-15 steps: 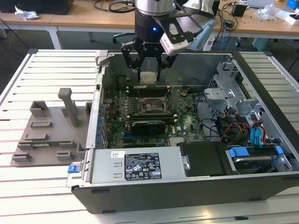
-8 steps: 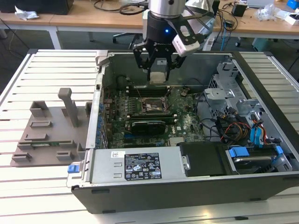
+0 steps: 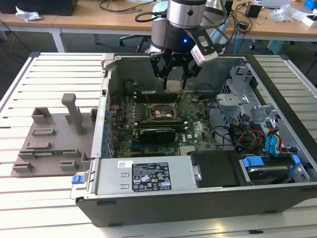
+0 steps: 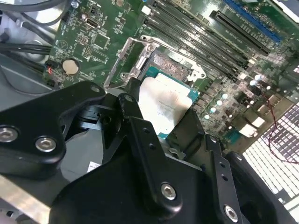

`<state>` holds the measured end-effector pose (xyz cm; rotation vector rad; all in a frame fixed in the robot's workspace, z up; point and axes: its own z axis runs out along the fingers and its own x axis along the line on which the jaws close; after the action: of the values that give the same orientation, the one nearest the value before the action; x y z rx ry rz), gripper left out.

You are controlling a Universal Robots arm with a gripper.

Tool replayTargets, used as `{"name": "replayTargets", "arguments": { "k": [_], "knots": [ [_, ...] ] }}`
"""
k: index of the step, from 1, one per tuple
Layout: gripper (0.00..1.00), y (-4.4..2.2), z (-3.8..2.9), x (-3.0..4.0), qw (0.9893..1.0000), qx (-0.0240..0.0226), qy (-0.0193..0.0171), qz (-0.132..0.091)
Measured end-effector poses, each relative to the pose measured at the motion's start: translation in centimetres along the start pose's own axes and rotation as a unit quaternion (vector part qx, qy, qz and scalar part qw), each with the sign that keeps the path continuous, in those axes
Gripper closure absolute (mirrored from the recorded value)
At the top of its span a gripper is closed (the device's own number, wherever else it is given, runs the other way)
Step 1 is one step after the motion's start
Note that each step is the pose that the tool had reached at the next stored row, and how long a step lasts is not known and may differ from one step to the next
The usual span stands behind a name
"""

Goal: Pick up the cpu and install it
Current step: 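Pick up the cpu and move it towards the insertion slot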

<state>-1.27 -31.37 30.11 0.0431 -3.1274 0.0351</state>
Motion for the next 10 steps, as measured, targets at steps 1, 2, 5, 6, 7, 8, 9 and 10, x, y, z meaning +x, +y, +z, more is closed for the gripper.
{"name": "replayTargets", "arguments": {
  "k": [1,2,5,6,7,8,9,10],
  "knots": [
    [0.45,0.02,0.36,0.23,1.0000,0.0000,0.0000,0.000],
    [0.45,0.03,0.65,0.46,1.0000,0.0000,0.0000,0.000],
    [0.45,0.01,1.51,1.24,1.0000,0.0001,0.0000,0.000],
    [0.45,0.01,1.81,1.30,1.0000,0.0000,0.0000,0.000],
    [0.45,0.01,2.09,1.30,1.0000,0.0001,0.0001,0.000],
    [0.45,0.01,2.09,1.31,1.0000,0.0002,0.0001,0.000],
    [0.45,0.01,2.11,1.31,1.0000,0.0001,0.0000,0.000],
    [0.45,0.01,2.12,1.30,1.0000,0.0000,0.0000,0.000]
  ]
}}
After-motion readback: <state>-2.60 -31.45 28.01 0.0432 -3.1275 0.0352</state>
